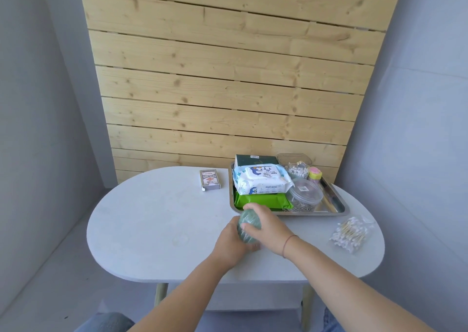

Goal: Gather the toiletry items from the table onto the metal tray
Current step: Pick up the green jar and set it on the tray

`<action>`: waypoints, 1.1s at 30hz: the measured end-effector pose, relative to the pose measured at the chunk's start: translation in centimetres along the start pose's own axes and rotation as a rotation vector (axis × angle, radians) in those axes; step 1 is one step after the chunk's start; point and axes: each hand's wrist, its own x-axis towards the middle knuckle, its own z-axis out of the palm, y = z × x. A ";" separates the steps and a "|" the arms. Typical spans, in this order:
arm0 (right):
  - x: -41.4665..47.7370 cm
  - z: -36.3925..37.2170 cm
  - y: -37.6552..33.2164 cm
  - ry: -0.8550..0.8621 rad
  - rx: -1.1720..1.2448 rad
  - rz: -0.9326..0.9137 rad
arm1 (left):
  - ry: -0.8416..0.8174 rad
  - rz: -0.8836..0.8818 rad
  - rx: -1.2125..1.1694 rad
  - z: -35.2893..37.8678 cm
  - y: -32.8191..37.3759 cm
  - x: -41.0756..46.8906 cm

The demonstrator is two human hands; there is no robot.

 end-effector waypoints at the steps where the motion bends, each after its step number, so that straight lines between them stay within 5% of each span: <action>1: -0.1 -0.9 -0.1 -0.018 0.097 -0.012 | -0.043 0.000 -0.015 -0.4 0.4 -0.1; 9: -1.6 -5.0 -1.6 -0.221 0.326 -0.107 | -0.331 0.022 0.122 -2.7 4.6 -0.6; 18: -2.6 -5.4 -2.0 -0.326 0.570 -0.142 | -0.652 -0.064 -0.051 -3.6 5.5 -1.1; 28: -2.0 -5.0 -3.1 0.091 0.307 -0.091 | -0.143 0.063 -0.111 0.9 4.8 -0.2; 33: -2.0 -8.4 -0.2 0.219 0.044 0.200 | -0.086 0.135 -0.122 4.9 6.5 2.1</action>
